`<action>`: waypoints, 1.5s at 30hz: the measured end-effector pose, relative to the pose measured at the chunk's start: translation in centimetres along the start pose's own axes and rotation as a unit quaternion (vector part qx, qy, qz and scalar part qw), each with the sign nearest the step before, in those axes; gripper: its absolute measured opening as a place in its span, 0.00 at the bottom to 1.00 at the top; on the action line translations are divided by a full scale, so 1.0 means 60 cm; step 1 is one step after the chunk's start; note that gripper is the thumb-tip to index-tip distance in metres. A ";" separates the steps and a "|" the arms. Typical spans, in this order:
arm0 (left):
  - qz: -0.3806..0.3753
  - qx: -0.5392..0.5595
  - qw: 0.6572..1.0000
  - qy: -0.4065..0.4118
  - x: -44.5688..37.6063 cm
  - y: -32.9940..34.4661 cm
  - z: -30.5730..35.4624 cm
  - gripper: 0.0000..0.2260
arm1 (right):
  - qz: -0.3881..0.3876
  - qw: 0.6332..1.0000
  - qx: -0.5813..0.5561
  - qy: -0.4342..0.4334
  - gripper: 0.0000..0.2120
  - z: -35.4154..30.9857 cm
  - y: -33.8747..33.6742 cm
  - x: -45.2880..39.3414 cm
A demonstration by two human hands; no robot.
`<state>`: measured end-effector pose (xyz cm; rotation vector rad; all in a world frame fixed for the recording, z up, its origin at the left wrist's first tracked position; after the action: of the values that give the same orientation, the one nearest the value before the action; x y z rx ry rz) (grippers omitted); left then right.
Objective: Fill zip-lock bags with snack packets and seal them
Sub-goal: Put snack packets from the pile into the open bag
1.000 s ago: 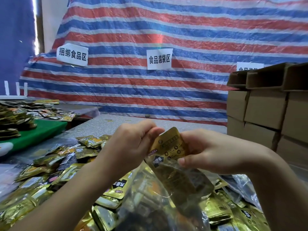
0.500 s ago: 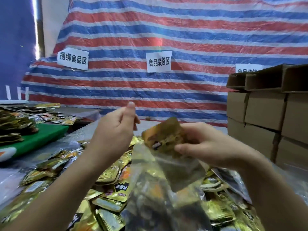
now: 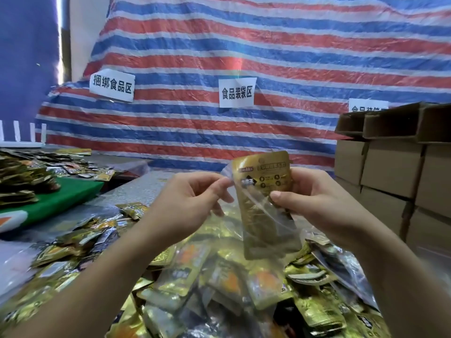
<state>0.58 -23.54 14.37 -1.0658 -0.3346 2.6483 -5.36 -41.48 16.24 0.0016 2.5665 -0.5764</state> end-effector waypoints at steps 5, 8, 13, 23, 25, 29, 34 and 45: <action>0.015 -0.002 1.000 -0.006 0.001 0.004 -0.002 0.11 | -0.047 0.998 0.035 0.022 0.13 0.005 0.006 0.004; -0.004 0.028 0.999 -0.027 0.004 0.015 -0.009 0.13 | -0.096 0.989 0.106 0.024 0.11 0.004 0.014 0.008; -0.058 0.041 0.997 -0.032 0.005 0.027 -0.013 0.13 | -0.141 0.980 0.134 0.034 0.11 0.004 0.017 0.015; -0.072 -0.017 0.997 0.002 0.021 0.048 0.014 0.11 | -0.186 0.935 0.301 0.013 0.03 -0.003 0.067 0.028; -0.047 -0.029 0.998 0.012 0.018 0.034 0.021 0.12 | -0.115 0.944 0.308 -0.013 0.03 -0.013 0.052 0.019; 0.058 -0.003 0.998 0.003 0.013 -0.005 0.027 0.11 | 0.072 0.962 0.243 -0.100 0.16 -0.048 0.004 0.010; 0.100 0.063 0.993 -0.008 0.012 -0.021 0.027 0.11 | 0.096 0.957 0.203 -0.181 0.17 -0.065 0.008 0.013; 0.240 0.209 0.948 -0.021 0.011 -0.098 0.024 0.13 | 0.117 0.956 0.258 0.080 0.12 0.081 -0.044 -0.019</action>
<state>0.03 -17.96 16.80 -1.0451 0.5306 2.9537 -2.34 -45.72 14.01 0.5434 2.4369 -1.1707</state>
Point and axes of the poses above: each hand's wrist, its own x-axis away from the middle knuckle, its own y-axis out of the palm, z = x × y, the point moved 8 cm from there along -x, towards the middle knuckle, and after that the axes turned 4 degrees about -x, right-handed, at the moved point
